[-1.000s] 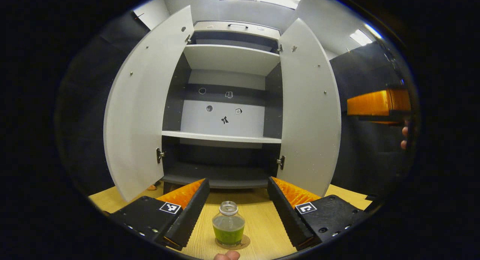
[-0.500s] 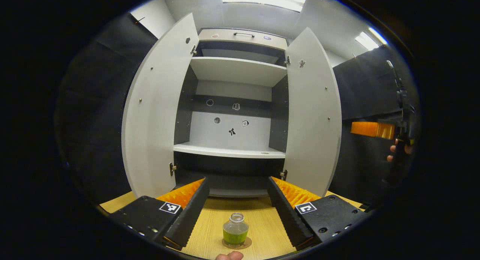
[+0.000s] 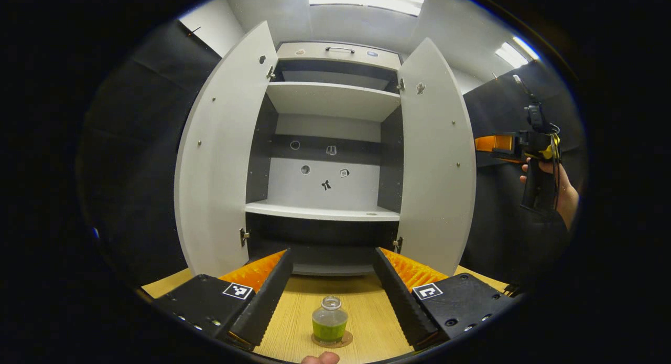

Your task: Grasp the bottle in the cabinet with the left hand and place it on the coaster, then close the right door with the right hand and the left door with the left hand.

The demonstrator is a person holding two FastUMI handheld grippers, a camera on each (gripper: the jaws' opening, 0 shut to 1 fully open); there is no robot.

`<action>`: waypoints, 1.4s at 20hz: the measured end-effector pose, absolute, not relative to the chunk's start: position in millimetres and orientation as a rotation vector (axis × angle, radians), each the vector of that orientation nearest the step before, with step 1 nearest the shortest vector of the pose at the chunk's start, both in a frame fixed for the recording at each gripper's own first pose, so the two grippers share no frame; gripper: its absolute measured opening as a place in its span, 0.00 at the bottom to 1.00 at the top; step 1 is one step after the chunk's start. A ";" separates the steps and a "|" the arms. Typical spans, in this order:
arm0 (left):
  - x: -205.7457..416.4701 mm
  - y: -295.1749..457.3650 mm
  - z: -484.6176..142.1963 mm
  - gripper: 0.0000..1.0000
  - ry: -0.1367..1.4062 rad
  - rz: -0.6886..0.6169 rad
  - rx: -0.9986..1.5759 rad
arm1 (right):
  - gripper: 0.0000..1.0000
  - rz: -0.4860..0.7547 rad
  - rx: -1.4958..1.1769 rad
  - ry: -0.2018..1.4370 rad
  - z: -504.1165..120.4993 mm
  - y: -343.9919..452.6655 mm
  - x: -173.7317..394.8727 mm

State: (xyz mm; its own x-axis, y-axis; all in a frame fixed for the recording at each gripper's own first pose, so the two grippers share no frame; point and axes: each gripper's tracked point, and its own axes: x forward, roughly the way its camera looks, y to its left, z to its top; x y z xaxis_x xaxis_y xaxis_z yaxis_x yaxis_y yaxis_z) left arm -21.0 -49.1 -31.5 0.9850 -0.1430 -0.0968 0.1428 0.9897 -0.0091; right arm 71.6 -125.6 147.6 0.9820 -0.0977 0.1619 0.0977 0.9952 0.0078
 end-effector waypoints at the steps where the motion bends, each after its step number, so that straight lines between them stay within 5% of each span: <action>1: -20.6 -47.9 -33.1 0.95 0.098 -0.137 -0.005 | 0.80 -0.094 0.000 -0.169 149.0 -124.8 72.7; 8: -15.6 -44.6 -36.0 0.95 0.093 -0.128 0.004 | 0.80 -0.080 -0.128 -0.166 150.3 -90.9 71.4; 19: -17.9 -16.6 -28.8 0.95 0.067 -0.070 0.046 | 0.80 0.167 -0.065 -0.131 135.1 22.9 109.3; 28: -11.5 -11.5 -20.1 0.95 0.055 -0.069 0.035 | 0.83 0.136 -0.068 -0.136 115.6 7.2 74.5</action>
